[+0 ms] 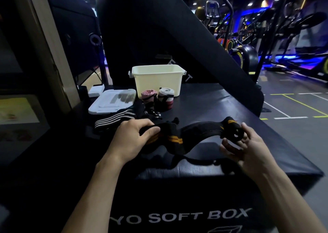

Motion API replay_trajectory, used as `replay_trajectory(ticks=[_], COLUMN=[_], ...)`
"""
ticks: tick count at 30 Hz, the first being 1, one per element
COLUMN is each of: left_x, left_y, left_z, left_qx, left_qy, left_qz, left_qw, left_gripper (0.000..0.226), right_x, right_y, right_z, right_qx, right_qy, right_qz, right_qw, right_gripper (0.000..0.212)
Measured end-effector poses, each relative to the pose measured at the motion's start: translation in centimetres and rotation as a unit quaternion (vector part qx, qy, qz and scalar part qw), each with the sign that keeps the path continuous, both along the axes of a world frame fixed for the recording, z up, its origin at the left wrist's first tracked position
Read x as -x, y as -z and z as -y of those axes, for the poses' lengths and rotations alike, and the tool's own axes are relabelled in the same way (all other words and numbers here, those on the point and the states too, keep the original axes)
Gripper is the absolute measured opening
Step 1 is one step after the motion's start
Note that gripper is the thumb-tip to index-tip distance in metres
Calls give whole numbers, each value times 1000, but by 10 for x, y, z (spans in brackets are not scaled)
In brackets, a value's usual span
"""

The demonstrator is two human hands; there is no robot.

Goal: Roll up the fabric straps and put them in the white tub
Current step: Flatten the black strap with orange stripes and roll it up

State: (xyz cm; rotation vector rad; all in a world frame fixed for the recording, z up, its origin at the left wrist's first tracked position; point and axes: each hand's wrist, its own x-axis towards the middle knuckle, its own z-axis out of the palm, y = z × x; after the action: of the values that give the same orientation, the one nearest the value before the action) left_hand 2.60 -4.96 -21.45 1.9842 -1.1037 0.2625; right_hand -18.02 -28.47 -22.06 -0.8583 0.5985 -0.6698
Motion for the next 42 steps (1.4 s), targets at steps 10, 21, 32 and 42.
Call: replay_trajectory(ticks=[10, 21, 32, 42], left_x=[-3, -21, -23, -9], left_y=[-2, -1, -9, -3], left_z=[30, 34, 74, 118], left_qx=[242, 27, -89, -7], left_qy=[-2, -249, 114, -20], left_qz=[-218, -47, -124, -55], left_qw=[945, 967, 982, 998], left_gripper=[16, 24, 24, 10], right_x=[19, 40, 12, 4], right_y=[7, -15, -65, -72], right_z=[32, 86, 94, 102], right_qx=[245, 282, 297, 386], right_qy=[40, 60, 45, -54], right_qz=[-188, -231, -113, -226], right_qw=[950, 929, 947, 893], right_gripper=[14, 16, 5, 17])
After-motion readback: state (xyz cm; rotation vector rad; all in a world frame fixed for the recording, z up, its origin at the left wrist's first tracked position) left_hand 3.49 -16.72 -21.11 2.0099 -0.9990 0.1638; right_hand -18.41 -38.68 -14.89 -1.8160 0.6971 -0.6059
